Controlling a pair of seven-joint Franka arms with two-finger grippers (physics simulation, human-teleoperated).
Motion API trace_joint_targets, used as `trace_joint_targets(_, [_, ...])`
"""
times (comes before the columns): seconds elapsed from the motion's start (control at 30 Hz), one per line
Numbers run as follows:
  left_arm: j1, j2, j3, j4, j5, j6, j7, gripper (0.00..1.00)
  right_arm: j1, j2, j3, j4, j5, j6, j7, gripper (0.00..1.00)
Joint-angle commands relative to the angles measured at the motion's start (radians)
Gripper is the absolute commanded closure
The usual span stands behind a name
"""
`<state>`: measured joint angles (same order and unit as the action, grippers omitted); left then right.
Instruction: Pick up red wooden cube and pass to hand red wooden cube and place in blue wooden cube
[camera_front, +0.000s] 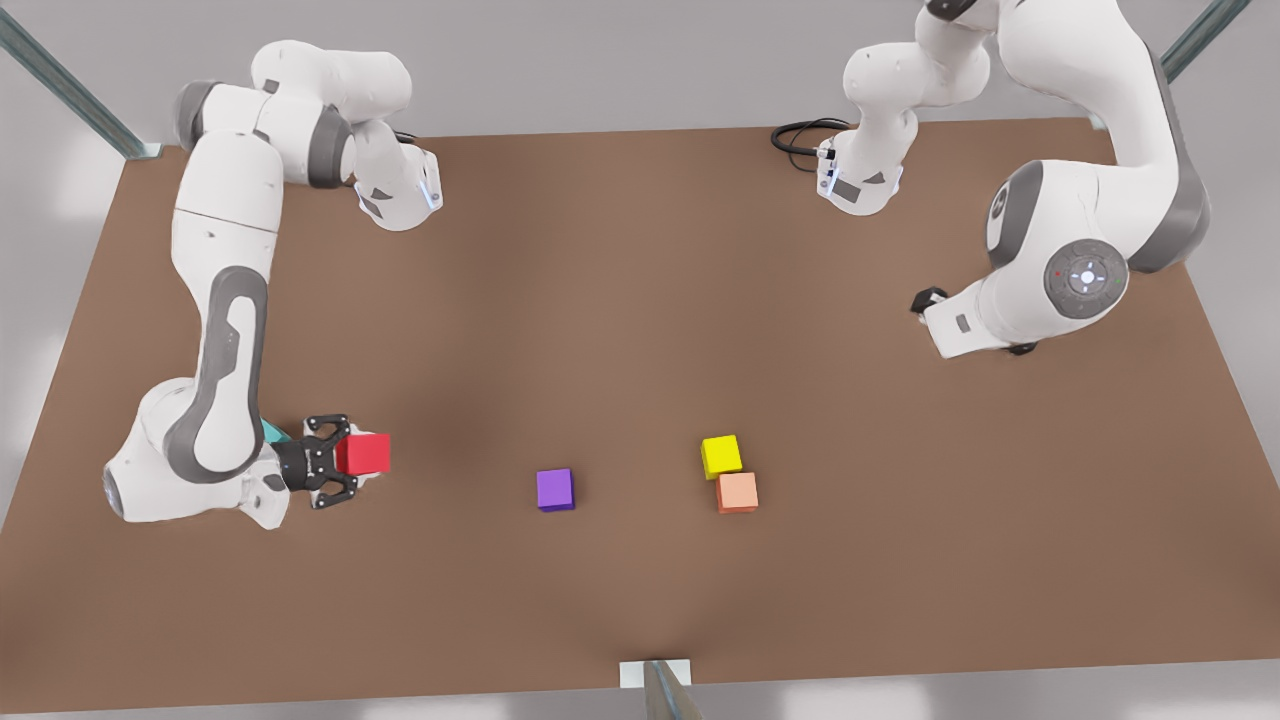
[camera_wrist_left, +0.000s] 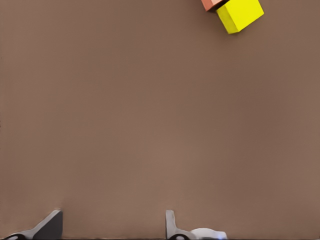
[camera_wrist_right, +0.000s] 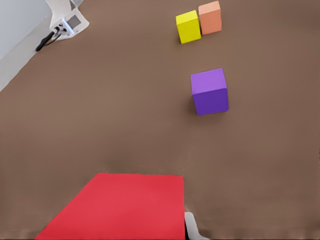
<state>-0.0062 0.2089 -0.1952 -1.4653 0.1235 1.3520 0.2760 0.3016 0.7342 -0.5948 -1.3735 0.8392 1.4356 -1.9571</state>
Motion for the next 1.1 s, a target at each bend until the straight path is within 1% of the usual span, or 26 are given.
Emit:
trace_joint_targets(0.0, [-0.006, -0.022, 0.028, -0.018, -0.013, 0.003, -0.199, 0.00, 0.064, -0.004, -0.094, -0.001, -0.198, -0.037, 0.316, 0.39])
trace_joint_targets(0.07, [-0.005, -0.020, 0.028, -0.007, -0.012, -0.025, -0.198, 0.00, 0.060, 0.010, -0.102, -0.001, -0.279, 0.112, 0.325, 0.39])
trace_joint_targets(0.13, [-0.006, -0.020, 0.027, -0.007, -0.018, -0.027, -0.198, 0.00, 0.062, 0.050, -0.137, 0.008, -0.311, 0.195, 0.325, 0.40])
trace_joint_targets(0.17, [-0.004, -0.020, 0.028, -0.007, -0.016, -0.027, -0.196, 0.00, 0.064, 0.054, -0.140, 0.008, -0.333, 0.227, 0.325, 0.40])
trace_joint_targets(0.23, [0.014, -0.022, 0.028, -0.006, -0.012, -0.028, -0.195, 0.00, 0.070, 0.082, -0.184, 0.010, -0.339, 0.255, 0.325, 0.40])
trace_joint_targets(0.27, [0.019, -0.020, 0.028, -0.007, -0.007, -0.025, -0.198, 0.00, 0.099, 0.094, -0.224, 0.001, -0.339, 0.261, 0.323, 0.40])
trace_joint_targets(0.4, [0.025, -0.019, 0.027, -0.007, -0.007, -0.031, -0.198, 0.00, 0.105, 0.094, -0.241, -0.051, -0.338, 0.379, 0.293, 0.40])
trace_joint_targets(0.5, [0.026, -0.017, 0.027, -0.009, -0.010, -0.031, -0.198, 0.00, 0.142, 0.080, -0.257, -0.150, -0.336, 0.443, 0.276, 0.40])
trace_joint_targets(0.67, [0.026, -0.009, 0.023, -0.010, -0.013, -0.054, -0.198, 0.00, 0.238, 0.051, -0.344, -0.303, -0.333, 0.555, 0.227, 0.40])
trace_joint_targets(0.77, [0.025, -0.003, 0.023, -0.012, -0.013, -0.056, -0.198, 0.00, 0.258, 0.010, -0.346, -0.389, -0.333, 0.660, 0.205, 0.40])
trace_joint_targets(0.87, [0.022, -0.002, 0.023, -0.013, -0.016, -0.056, -0.199, 0.00, 0.266, -0.009, -0.344, -0.443, -0.328, 0.710, 0.198, 0.40])
trace_joint_targets(1.07, [0.023, -0.005, 0.022, -0.009, -0.016, -0.056, -0.201, 0.00, 0.255, 0.005, -0.341, -0.466, -0.325, 0.747, 0.185, 0.39])
